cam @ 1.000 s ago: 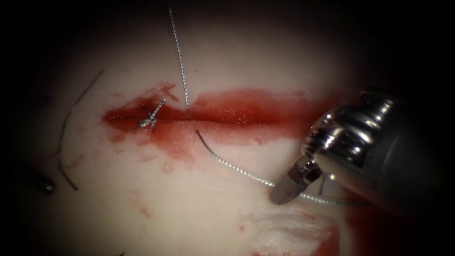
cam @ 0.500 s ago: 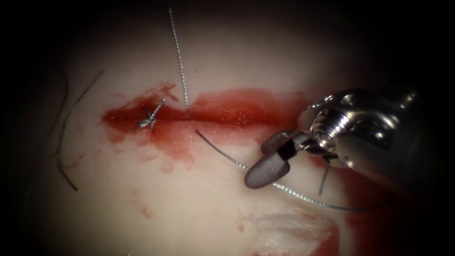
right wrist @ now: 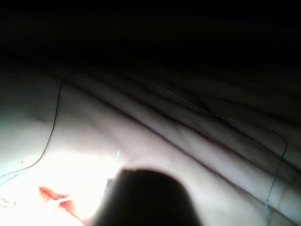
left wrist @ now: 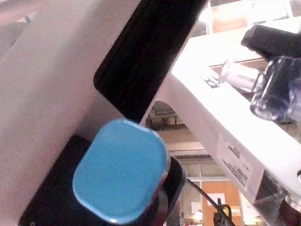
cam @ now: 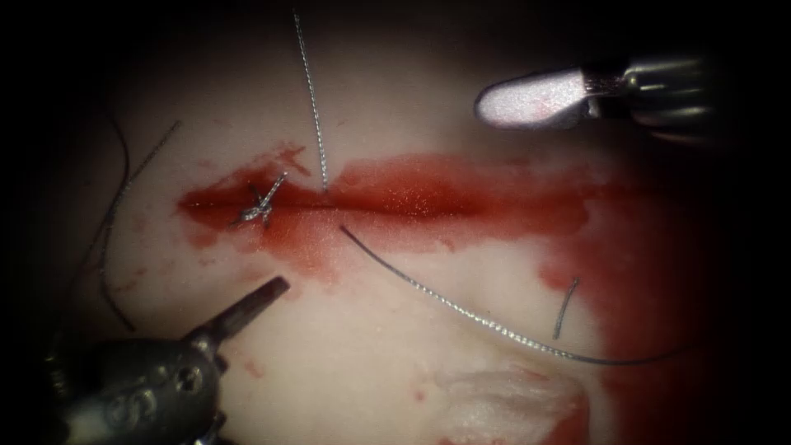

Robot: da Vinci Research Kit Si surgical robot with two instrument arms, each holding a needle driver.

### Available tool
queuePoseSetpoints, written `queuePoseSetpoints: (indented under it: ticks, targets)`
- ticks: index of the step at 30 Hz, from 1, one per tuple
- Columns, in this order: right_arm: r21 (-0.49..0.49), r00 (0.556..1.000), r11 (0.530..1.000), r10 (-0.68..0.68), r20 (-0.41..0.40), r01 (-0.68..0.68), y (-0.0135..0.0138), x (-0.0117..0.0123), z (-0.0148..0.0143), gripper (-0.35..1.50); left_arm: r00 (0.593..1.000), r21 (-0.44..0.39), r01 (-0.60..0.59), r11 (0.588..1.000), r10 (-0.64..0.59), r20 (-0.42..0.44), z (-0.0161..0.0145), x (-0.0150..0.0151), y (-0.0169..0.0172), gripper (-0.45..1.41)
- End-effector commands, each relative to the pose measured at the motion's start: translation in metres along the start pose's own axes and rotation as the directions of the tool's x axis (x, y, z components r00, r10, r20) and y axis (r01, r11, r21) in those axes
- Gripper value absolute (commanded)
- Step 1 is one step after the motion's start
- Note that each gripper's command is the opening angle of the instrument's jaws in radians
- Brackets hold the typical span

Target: Wound Closure

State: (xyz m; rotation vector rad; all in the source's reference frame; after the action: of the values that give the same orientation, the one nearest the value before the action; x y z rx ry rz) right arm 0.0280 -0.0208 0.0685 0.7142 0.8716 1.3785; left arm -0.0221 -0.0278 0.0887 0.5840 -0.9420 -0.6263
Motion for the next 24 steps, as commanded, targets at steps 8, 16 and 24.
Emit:
queuePoseSetpoints:
  ticks: [8, 16, 24]
  targets:
    - [-0.021, 0.997, 0.999, 0.046, -0.057, -0.047, 0.0017, 0.0013, 0.0002, 0.86, 0.951, -0.001, -0.303, 0.953, 0.302, 0.062, 0.0055, -0.0049, -0.0006, 0.96]
    - [-0.016, 0.997, 0.998, 0.055, -0.046, -0.056, 0.0023, 0.0010, 0.0006, 0.88, 0.621, 0.053, 0.770, 0.636, -0.766, 0.168, 0.0089, -0.0036, -0.0036, 0.49]
    - [-0.017, 0.998, 0.999, 0.050, -0.047, -0.051, 0.0023, 0.0011, 0.0008, 0.88, 0.093, 0.352, 0.925, 0.144, -0.983, 0.158, 0.0163, -0.0015, -0.0010, 0.76]
